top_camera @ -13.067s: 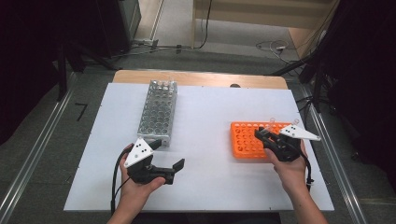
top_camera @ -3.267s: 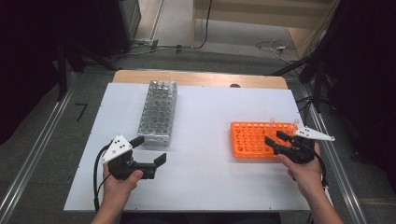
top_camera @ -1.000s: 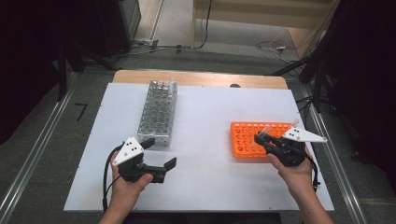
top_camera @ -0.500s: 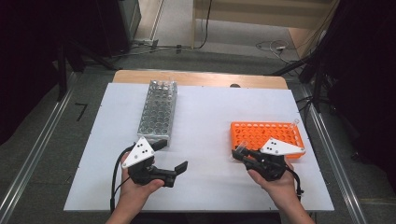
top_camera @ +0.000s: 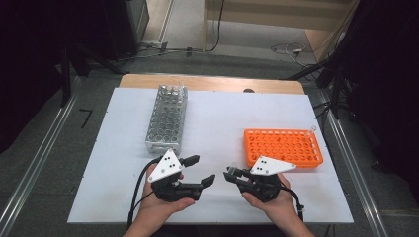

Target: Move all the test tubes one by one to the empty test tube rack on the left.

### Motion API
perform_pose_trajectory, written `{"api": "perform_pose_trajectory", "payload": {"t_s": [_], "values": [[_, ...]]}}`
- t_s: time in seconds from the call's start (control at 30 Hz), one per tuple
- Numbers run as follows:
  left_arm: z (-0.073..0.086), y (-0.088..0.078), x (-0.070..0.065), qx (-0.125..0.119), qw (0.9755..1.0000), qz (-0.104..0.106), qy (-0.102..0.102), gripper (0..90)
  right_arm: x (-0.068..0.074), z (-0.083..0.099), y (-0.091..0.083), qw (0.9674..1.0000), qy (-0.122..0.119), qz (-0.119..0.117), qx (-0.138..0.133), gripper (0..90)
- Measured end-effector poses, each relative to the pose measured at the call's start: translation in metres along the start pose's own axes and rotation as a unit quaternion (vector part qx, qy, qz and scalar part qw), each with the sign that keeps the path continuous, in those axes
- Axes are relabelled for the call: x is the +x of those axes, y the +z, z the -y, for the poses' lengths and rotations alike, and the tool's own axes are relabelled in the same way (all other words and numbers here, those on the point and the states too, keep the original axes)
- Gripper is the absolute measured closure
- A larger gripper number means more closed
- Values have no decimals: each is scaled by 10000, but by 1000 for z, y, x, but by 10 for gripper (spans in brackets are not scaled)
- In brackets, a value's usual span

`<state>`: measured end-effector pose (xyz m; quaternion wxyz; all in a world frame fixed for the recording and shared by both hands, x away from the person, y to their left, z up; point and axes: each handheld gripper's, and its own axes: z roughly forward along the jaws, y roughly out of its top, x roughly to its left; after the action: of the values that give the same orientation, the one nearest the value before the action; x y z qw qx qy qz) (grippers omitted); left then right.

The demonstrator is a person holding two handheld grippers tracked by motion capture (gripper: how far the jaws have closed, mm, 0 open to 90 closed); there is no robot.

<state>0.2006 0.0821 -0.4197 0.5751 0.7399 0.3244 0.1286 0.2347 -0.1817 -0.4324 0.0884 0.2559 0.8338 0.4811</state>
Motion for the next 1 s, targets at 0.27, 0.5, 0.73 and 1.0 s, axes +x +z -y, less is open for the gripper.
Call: {"api": "perform_pose_trajectory", "payload": {"t_s": [0.27, 0.5, 0.73, 1.0], "values": [[0, 10, -12, 12, 9995, 294, 99, 402, 16, -1, 13, 9995, -183, -224, 122, 741], [2, 17, -18, 60, 9992, 368, 162, 549, 25, -3, 15, 9989, -250, -361, 138, 741], [2, 18, -19, 70, 9990, 387, 217, 666, 30, -5, 15, 9983, -328, -459, 155, 741], [3, 17, -21, 35, 9989, 334, 326, 741, 31, -5, 15, 9981, -315, -498, 160, 741]]}}
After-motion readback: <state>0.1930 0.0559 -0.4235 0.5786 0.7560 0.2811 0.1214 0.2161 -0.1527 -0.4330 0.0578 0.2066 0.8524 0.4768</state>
